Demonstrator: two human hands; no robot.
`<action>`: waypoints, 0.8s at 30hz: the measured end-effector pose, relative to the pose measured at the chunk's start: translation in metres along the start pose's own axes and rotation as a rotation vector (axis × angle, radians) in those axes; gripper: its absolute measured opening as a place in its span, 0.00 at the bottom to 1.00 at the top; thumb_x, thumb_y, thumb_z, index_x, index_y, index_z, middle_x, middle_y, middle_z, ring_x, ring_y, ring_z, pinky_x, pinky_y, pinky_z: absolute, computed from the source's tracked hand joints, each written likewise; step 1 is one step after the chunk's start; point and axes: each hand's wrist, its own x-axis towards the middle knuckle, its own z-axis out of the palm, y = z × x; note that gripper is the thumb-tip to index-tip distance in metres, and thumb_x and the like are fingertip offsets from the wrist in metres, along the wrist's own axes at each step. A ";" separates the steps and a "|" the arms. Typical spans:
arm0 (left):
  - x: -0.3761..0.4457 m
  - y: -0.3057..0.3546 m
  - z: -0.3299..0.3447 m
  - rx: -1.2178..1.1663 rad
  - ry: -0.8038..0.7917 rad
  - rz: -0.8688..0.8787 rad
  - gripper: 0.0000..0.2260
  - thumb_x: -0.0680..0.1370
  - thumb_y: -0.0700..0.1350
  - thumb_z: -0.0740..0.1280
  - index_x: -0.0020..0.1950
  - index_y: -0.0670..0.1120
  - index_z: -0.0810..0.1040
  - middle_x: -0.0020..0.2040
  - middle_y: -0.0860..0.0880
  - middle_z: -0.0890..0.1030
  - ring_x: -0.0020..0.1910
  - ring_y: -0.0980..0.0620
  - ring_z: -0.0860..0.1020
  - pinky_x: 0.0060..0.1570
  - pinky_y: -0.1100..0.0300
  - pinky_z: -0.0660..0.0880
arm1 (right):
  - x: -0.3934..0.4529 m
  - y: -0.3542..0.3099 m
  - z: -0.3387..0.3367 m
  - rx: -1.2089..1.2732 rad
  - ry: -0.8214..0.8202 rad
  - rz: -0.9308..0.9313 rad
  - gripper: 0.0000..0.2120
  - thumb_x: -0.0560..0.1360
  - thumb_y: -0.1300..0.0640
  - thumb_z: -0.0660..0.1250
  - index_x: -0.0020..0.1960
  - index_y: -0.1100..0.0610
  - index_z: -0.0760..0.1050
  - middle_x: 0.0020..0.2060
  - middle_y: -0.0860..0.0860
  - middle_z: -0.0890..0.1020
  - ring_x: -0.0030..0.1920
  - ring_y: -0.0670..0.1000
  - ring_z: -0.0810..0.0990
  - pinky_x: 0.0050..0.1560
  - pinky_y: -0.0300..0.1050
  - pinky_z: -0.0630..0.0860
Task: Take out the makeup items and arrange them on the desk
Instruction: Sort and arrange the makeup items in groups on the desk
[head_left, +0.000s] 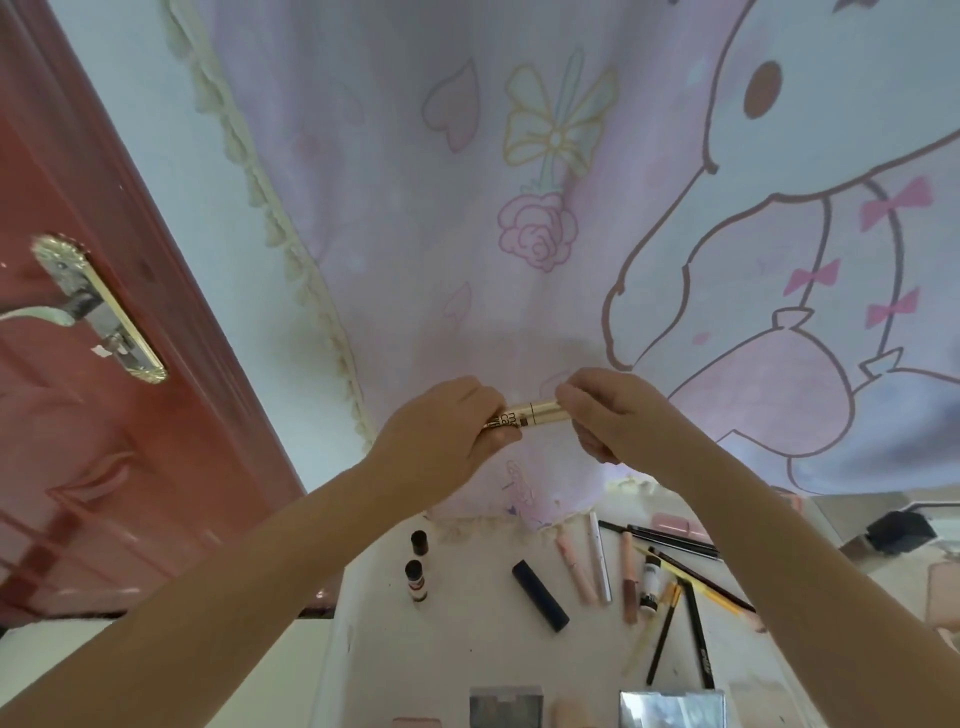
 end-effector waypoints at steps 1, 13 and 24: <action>0.001 -0.002 -0.001 0.029 0.009 0.011 0.15 0.78 0.54 0.55 0.53 0.44 0.73 0.40 0.54 0.67 0.37 0.56 0.65 0.35 0.66 0.60 | 0.000 0.001 0.000 0.006 0.017 -0.043 0.11 0.77 0.57 0.57 0.37 0.49 0.68 0.20 0.43 0.73 0.21 0.41 0.69 0.28 0.36 0.69; 0.003 -0.010 -0.007 -0.013 0.132 -0.029 0.12 0.79 0.46 0.58 0.53 0.38 0.74 0.41 0.49 0.69 0.38 0.53 0.65 0.34 0.64 0.57 | 0.010 0.000 0.010 0.166 0.115 0.050 0.15 0.78 0.55 0.56 0.33 0.54 0.69 0.15 0.46 0.71 0.16 0.42 0.64 0.20 0.31 0.62; 0.002 -0.004 -0.017 0.025 0.129 0.031 0.09 0.73 0.42 0.67 0.46 0.35 0.79 0.38 0.40 0.77 0.31 0.46 0.71 0.29 0.60 0.67 | 0.014 0.000 0.006 0.119 0.077 -0.084 0.10 0.76 0.61 0.60 0.40 0.47 0.69 0.24 0.41 0.72 0.24 0.41 0.68 0.26 0.31 0.67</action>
